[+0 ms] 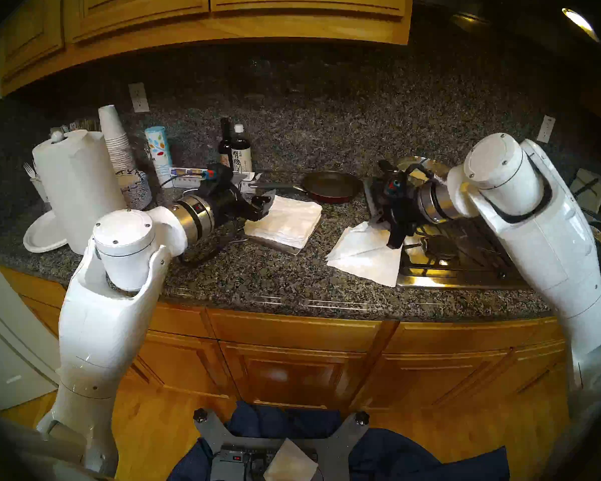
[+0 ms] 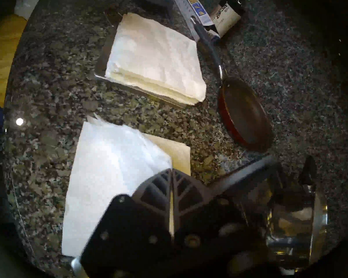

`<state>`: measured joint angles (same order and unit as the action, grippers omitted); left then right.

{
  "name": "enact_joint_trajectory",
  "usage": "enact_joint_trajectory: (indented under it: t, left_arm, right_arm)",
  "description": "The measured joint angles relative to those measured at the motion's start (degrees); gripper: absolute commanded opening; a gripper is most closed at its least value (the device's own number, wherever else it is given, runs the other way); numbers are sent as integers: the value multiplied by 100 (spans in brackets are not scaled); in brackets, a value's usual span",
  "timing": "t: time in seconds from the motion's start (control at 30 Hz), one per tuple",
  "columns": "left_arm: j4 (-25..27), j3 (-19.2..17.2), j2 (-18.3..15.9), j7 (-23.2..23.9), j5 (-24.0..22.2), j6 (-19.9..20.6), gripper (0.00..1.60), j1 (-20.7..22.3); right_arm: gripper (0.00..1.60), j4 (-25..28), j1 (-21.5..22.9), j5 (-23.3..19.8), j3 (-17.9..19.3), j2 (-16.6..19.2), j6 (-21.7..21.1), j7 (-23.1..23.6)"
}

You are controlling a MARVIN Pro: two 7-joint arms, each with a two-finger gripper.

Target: Take napkin out of napkin holder

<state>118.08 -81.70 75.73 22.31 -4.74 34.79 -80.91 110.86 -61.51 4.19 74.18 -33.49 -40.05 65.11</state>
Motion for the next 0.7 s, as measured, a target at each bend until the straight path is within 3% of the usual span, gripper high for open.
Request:
enact_joint_trajectory:
  t: [0.03,0.1,0.47,0.67,0.7]
  left_arm:
    - [1,-1,0,1,0,0,160,-2]
    - [3,-1,0,4,0,1,160,-5]
    - [-14,0,13,25,-1,2,160,0]
    - [-54,5,27,40,-3,2,160,7]
    - [-63,9,32,43,-3,2,160,11]
  right_arm:
    - [56,-1,-12,-13,-15,0,-5,-5]
    - [69,-4,-28,-46,-55,1,-18,-19]
    - [77,98,-52,-211,-67,164,-106,-88]
    - [80,299,-85,-356,133,425,-190,-171]
    - [89,356,-85,-389,207,501,-203,-195]
